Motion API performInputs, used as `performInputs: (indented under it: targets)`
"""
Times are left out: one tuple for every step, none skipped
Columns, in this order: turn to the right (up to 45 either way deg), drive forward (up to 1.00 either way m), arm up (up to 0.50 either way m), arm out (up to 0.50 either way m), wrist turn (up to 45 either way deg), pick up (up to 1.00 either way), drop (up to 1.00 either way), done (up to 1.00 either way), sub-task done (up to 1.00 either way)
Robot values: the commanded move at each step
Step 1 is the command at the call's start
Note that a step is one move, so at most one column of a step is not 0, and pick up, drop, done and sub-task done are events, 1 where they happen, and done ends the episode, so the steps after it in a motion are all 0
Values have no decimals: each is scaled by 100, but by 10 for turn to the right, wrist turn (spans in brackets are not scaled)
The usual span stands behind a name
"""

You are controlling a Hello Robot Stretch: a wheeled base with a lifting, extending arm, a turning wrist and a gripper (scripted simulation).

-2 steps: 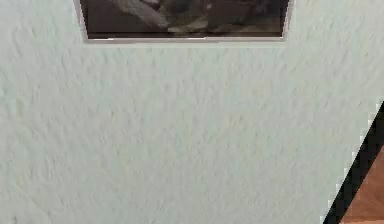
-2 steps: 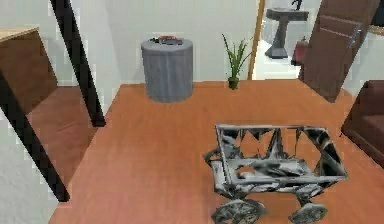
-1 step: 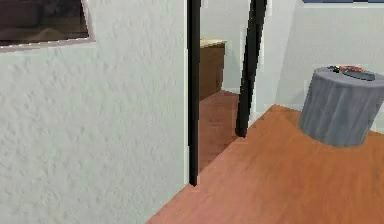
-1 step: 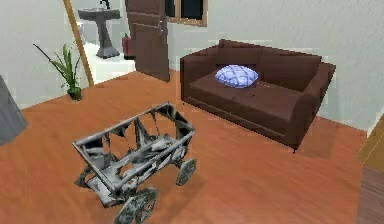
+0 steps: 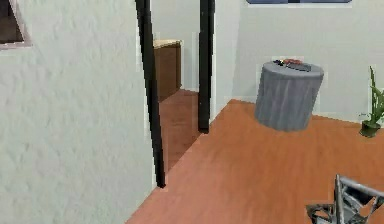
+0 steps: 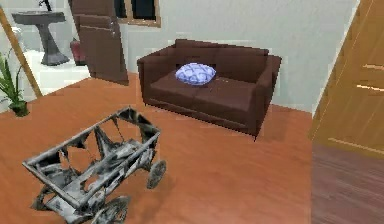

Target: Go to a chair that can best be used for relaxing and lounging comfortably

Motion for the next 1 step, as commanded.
performInputs:
  targets:
    - [0,50,0,0,0,0,0,0,0]
